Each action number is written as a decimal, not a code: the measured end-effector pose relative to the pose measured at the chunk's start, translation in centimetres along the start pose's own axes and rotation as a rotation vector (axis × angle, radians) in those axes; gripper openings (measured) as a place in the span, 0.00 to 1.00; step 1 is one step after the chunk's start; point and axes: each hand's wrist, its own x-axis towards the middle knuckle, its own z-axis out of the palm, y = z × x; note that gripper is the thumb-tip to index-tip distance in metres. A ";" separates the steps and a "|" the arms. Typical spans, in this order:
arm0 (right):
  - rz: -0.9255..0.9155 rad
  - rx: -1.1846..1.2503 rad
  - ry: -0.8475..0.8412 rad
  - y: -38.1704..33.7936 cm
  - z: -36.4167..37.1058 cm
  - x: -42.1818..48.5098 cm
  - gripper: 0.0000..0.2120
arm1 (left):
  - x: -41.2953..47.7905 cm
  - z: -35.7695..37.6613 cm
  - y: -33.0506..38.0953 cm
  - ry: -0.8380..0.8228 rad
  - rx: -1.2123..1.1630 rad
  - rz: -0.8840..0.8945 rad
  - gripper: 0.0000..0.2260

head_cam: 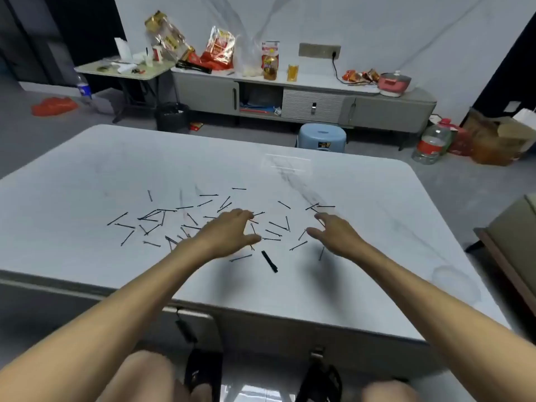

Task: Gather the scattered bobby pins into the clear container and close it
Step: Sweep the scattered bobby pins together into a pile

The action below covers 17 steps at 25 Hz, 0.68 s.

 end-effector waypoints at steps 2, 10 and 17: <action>0.042 0.043 0.012 1.3 1.5 2.8 0.29 | 2.5 2.3 -1.8 -0.025 0.003 -0.036 0.31; 0.134 -0.190 0.135 4.7 6.3 14.1 0.29 | 9.3 11.6 -6.6 -0.044 0.165 -0.134 0.38; -0.281 0.001 0.067 -1.0 11.5 13.8 0.26 | 9.3 10.4 -7.2 0.096 0.114 -0.030 0.31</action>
